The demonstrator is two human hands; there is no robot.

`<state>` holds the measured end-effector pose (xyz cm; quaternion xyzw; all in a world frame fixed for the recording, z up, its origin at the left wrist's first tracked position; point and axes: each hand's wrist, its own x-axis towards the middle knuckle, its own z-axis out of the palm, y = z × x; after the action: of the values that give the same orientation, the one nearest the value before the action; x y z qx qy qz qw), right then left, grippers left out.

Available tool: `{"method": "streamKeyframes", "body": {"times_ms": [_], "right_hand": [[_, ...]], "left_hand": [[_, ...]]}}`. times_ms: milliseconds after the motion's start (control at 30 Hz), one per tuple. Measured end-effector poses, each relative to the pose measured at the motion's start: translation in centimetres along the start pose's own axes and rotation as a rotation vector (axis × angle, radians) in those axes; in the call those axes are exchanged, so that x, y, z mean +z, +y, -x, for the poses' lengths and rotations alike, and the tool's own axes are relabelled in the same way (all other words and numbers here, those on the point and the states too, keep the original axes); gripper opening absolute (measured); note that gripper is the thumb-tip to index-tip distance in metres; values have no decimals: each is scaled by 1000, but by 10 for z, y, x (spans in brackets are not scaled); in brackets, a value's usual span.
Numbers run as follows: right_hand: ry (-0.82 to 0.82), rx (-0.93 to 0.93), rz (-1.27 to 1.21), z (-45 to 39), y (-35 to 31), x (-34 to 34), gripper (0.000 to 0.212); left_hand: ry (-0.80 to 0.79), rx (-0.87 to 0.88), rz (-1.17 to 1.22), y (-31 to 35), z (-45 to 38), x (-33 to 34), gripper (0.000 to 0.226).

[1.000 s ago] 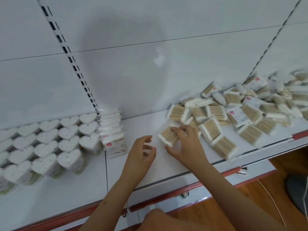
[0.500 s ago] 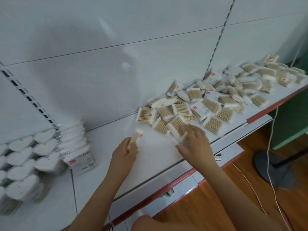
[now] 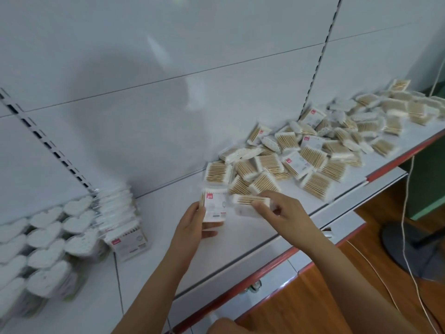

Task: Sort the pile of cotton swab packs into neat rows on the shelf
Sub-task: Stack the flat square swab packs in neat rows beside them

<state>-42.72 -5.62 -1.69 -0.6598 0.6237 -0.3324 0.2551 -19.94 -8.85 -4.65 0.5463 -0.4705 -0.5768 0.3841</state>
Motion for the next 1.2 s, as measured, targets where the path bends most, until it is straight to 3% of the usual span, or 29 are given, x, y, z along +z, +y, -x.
{"method": "streamKeyframes", "body": {"times_ms": [67, 200, 300, 400, 533, 633, 700, 767, 833, 900, 1033, 1100, 1200], "right_hand": [[-34, -13, 12, -13, -12, 6, 53], [-290, -64, 88, -35, -30, 20, 24], [-430, -101, 124, -46, -42, 23, 28], [-469, -135, 141, -54, -50, 33, 32], [-295, -108, -28, -52, -66, 62, 49], [-249, -67, -215, -46, -76, 86, 61], [-291, 5, -333, -44, -76, 97, 59], [-434, 62, -445, -44, -75, 105, 47], [-553, 90, -539, -46, -76, 109, 35], [-537, 79, -559, -53, -75, 112, 33], [-258, 45, -461, -82, -76, 116, 26], [-207, 31, -387, -100, -74, 126, 26], [-230, 25, -369, -121, -73, 148, 30]], "left_hand": [[-12, 25, -15, 2, 3, -5, 25], [-25, 22, -3, 3, 12, -17, 22], [-25, 1, 23, 4, 18, -32, 20], [-48, 15, -1, 0, 25, -48, 21], [-46, 68, -10, 1, 40, -55, 39], [39, 81, 2, -1, 44, -63, 34], [72, 81, 35, -3, 46, -69, 28], [70, 96, 18, -4, 48, -74, 29], [65, 117, -129, -4, 50, -78, 35], [141, 162, -391, -10, 48, -86, 38], [505, 421, -817, -27, 53, -101, 35], [625, 496, -884, -34, 56, -108, 32], [724, 492, -884, -39, 57, -116, 52]]}}
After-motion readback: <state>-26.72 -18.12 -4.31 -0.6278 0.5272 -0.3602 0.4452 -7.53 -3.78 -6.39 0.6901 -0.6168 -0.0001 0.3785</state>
